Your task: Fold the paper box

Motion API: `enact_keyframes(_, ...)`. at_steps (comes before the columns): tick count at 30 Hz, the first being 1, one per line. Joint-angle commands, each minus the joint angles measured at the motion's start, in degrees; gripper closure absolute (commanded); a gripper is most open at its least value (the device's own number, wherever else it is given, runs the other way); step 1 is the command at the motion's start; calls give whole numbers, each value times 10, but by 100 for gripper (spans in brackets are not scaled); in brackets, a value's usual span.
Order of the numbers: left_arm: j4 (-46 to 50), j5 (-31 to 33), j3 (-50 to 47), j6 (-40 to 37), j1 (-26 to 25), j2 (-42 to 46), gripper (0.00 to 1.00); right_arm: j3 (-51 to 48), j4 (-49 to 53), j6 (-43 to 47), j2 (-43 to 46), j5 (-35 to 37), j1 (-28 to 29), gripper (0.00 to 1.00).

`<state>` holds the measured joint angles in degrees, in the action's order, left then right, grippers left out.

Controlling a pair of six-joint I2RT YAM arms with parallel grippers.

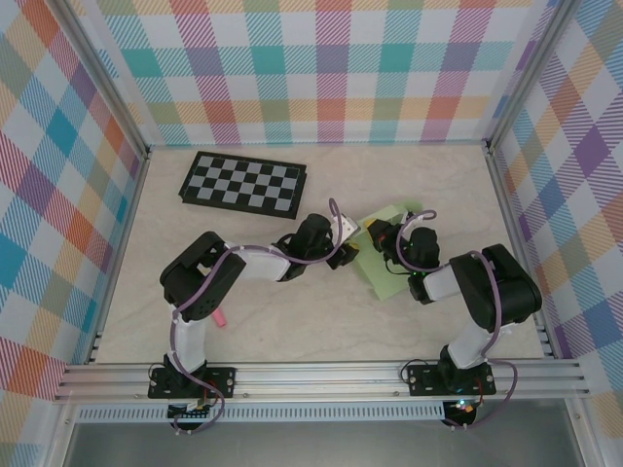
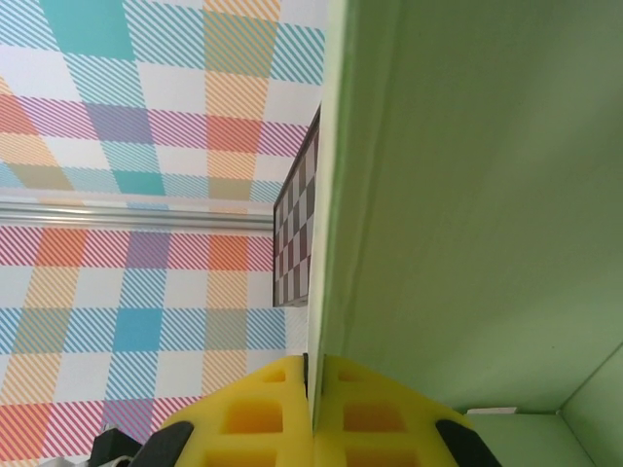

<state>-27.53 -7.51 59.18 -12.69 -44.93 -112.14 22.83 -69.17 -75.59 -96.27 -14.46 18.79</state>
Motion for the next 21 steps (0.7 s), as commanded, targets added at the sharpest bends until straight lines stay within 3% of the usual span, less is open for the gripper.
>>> enact_keyframes(1,-8,21,22,41,-15,-3,52,-2,-1,12,-5,-8,18,100)
enact_keyframes(9,19,94,36,126,-31,-5,51,-19,10,7,2,43,36,100)
enact_keyframes(15,49,186,57,178,-66,-16,52,-27,14,-5,5,67,44,100)
enact_keyframes(21,81,222,76,198,-75,-16,54,-32,39,-3,28,84,50,100)
